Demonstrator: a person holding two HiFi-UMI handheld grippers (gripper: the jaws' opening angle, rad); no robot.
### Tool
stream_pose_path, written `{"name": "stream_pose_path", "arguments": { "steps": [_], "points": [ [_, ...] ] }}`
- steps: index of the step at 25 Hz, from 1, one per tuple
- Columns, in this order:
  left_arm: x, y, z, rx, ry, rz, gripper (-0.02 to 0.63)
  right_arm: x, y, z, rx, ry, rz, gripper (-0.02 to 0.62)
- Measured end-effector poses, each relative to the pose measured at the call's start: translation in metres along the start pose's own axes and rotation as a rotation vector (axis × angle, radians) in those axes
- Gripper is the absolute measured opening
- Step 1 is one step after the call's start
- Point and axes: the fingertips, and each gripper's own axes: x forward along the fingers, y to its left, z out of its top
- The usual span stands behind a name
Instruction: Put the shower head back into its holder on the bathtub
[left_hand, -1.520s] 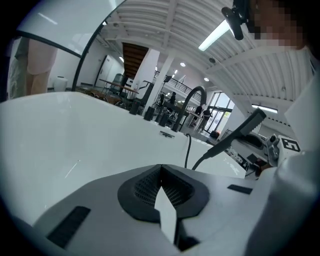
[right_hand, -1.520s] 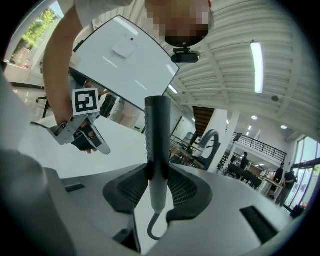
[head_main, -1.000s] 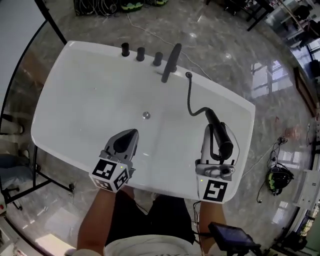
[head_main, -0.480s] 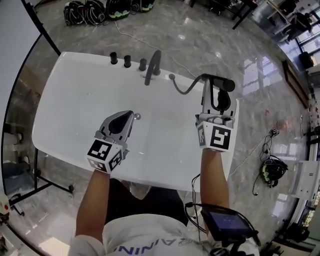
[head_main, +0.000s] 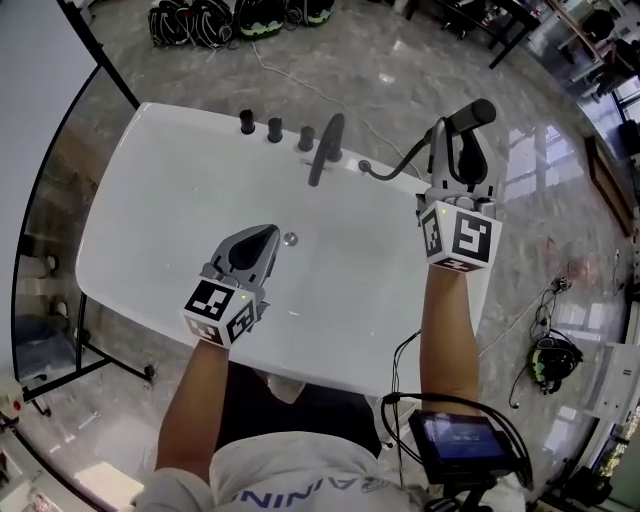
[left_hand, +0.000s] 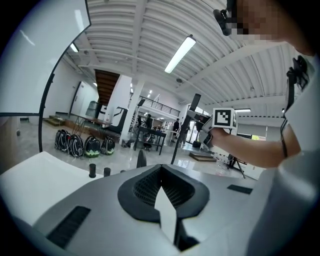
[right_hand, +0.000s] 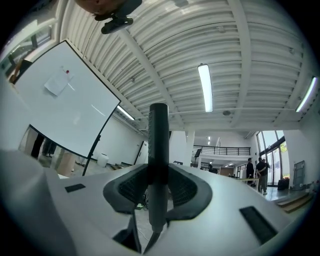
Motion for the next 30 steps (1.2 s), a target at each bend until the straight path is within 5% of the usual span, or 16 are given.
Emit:
{"name": "stream_pose_path", "arguments": {
  "steps": [9,16,21,30],
  "points": [
    [0.011,0.019,-0.019,-0.023,0.011,0.028,0.017,0.059,-0.016,-0.064,0.093,0.058,-0.014,0.124],
    [0.028,0.048,-0.070,-0.058,0.015,0.044,0.017,0.077,-0.002,-0.195,0.319,0.204,-0.021,0.124],
    [0.051,0.066,-0.132,-0.106,0.059,0.036,0.017,0.074,0.016,-0.287,0.339,0.290,0.011,0.124],
    [0.066,0.090,-0.208,-0.139,0.111,0.055,0.017,0.084,0.047,-0.392,0.356,0.357,0.074,0.124]
  ]
}}
